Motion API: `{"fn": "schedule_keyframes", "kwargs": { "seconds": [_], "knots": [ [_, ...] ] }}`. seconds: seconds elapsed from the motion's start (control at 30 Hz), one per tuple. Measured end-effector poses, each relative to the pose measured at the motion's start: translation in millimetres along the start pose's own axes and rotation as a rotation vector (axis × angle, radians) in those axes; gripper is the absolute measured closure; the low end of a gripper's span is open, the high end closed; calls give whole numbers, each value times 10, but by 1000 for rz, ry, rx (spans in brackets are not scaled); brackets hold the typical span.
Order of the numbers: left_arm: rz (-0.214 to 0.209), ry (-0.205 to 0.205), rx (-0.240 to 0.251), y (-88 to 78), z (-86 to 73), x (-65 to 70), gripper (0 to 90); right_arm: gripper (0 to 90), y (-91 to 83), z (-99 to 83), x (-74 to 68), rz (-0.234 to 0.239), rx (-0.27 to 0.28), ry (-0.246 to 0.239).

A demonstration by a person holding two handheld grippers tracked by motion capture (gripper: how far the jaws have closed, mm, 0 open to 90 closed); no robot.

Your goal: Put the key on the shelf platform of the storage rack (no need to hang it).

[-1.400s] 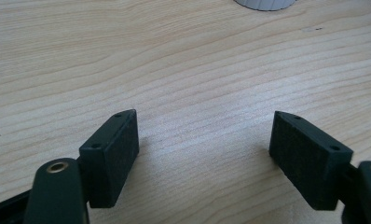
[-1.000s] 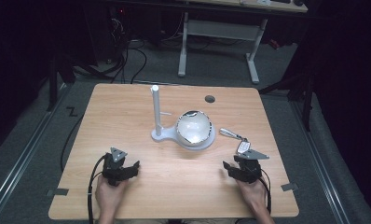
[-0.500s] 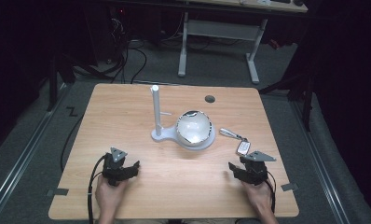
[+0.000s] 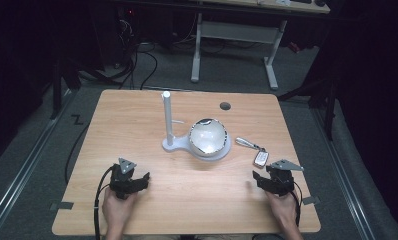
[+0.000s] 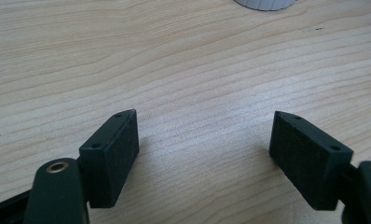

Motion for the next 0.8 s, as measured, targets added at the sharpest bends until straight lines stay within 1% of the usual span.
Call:
{"fn": "schedule_keyframes", "kwargs": {
  "seconds": [0.1,0.13,0.17,0.23,0.27,0.3,0.37,0.47,0.5,0.53,0.57,0.8],
  "knots": [
    [-1,1,0,0,0,-1,243,386,11,7,40,-8,0,15],
    [-1,2,-1,0,0,0,243,381,18,8,59,-8,-2,24],
    [0,1,0,0,0,0,243,373,37,6,102,-11,-8,44],
    [1,0,1,0,1,-1,243,366,59,7,146,-14,-10,62],
    [1,0,1,0,1,-1,243,366,59,7,146,-14,-10,62],
    [0,0,1,0,1,-1,243,357,79,16,182,-15,-12,76],
    [1,0,1,0,1,0,243,352,87,26,196,-17,-16,78],
    [1,-1,1,0,1,0,243,342,109,102,238,-32,-13,84],
    [1,1,1,0,1,-1,243,342,109,102,238,-32,-13,84],
    [-1,2,0,0,0,-1,242,331,122,130,262,-31,-16,97],
    [1,0,1,0,1,-1,243,330,133,141,274,-33,-21,100],
    [1,0,1,0,1,0,243,318,175,225,315,-43,-18,105]
  ]
}}
Point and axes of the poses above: each handheld gripper's, and its own axes: y roughly forward along the jaws, z roughly out of its top, x roughly to its right, the point moved 6 cm from there along y, roughly forward along the jaws, and after that the axes turned 2 degrees about -x, right-handed, at the moved point
